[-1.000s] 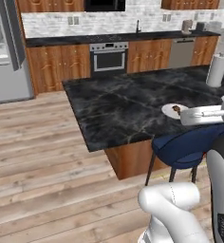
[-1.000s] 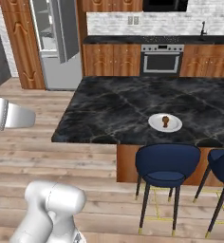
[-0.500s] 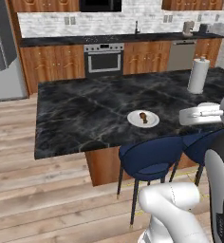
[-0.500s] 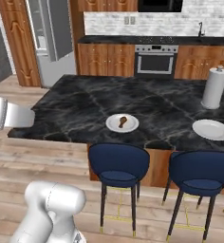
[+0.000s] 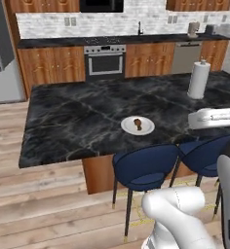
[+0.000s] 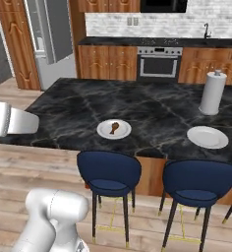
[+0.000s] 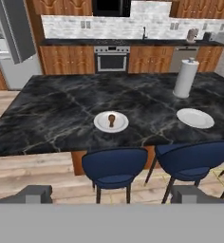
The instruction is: Transport the chicken drumstick and bell pepper to the fridge. Place the chicken drumstick on the rack containing meat and place the bell pepper on the rack containing the vegetable, ensuring meats and vegetables are on different racks.
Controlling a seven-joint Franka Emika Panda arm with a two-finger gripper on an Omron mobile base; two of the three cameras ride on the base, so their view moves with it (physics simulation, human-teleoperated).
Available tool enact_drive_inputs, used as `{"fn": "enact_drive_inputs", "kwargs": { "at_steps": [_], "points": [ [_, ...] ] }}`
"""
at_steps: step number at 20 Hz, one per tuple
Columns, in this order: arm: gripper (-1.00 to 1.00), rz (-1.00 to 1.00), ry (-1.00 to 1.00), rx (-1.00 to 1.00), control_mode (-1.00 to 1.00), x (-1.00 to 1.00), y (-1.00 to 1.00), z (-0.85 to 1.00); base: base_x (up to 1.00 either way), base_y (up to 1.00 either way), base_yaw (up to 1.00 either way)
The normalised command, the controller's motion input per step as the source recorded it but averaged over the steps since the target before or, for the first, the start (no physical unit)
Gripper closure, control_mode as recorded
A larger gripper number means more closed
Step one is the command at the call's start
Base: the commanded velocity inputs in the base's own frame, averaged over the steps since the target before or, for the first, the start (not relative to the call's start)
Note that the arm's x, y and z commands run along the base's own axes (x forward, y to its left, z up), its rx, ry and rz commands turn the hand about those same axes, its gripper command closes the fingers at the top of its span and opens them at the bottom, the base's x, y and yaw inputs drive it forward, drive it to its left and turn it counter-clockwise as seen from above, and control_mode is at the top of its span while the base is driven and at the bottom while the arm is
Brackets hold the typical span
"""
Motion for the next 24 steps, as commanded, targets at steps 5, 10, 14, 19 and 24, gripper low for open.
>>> {"fn": "enact_drive_inputs", "kwargs": {
  "at_steps": [5,10,14,19,24],
  "points": [
    [-1.00,0.00,0.00,0.00,1.00,0.00,0.00,0.00,0.84,-0.15,0.01],
    [-1.00,0.00,0.00,0.00,1.00,0.00,0.00,0.00,0.87,-0.69,0.08],
    [-1.00,0.00,0.00,0.00,1.00,0.00,0.00,0.00,0.95,-0.71,0.00],
    [-1.00,0.00,0.00,0.00,1.00,0.00,0.00,0.00,0.87,-0.55,0.00],
    [-1.00,0.00,0.00,0.00,1.00,0.00,0.00,0.00,0.57,-0.39,0.10]
  ]
}}
